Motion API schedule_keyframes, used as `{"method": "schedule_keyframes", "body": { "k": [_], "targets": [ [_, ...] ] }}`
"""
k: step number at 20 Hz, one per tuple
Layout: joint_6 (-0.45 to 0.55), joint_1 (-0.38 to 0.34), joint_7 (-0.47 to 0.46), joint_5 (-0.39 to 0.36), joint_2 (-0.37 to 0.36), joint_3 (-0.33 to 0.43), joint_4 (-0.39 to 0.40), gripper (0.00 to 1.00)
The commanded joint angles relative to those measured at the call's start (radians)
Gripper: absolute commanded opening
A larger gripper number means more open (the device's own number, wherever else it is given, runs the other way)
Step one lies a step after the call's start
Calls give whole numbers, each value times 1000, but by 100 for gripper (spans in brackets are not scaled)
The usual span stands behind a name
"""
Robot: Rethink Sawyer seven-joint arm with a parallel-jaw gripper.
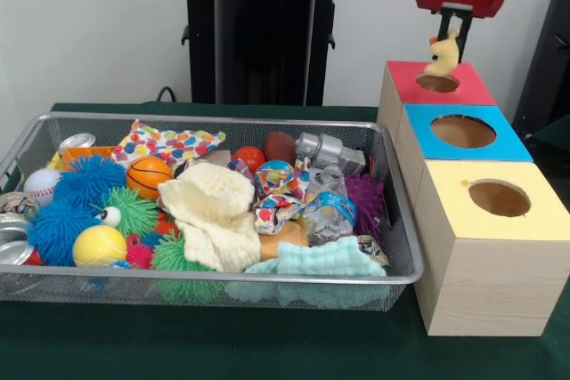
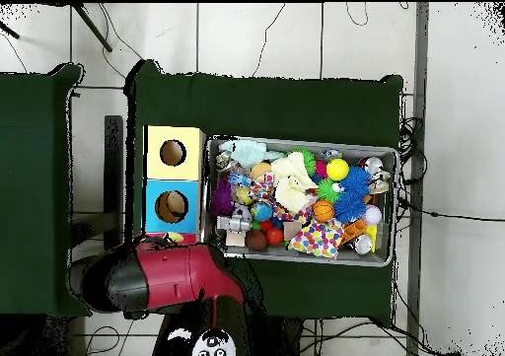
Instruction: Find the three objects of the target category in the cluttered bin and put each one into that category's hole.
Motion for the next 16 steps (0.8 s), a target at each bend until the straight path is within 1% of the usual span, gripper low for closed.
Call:
{"method": "schedule_keyframes", "body": {
  "k": [1,2,5,10,11,16],
  "targets": [
    [28,-12,101,15,-10,25,-24,0],
    [32,-4,106,10,-9,18,-28,100],
    [40,14,120,3,-7,6,-33,100],
    [11,32,133,2,-7,-8,-11,100],
    [3,31,128,4,-5,-10,-7,0],
    [-26,14,112,2,1,1,15,0]
  ]
}}
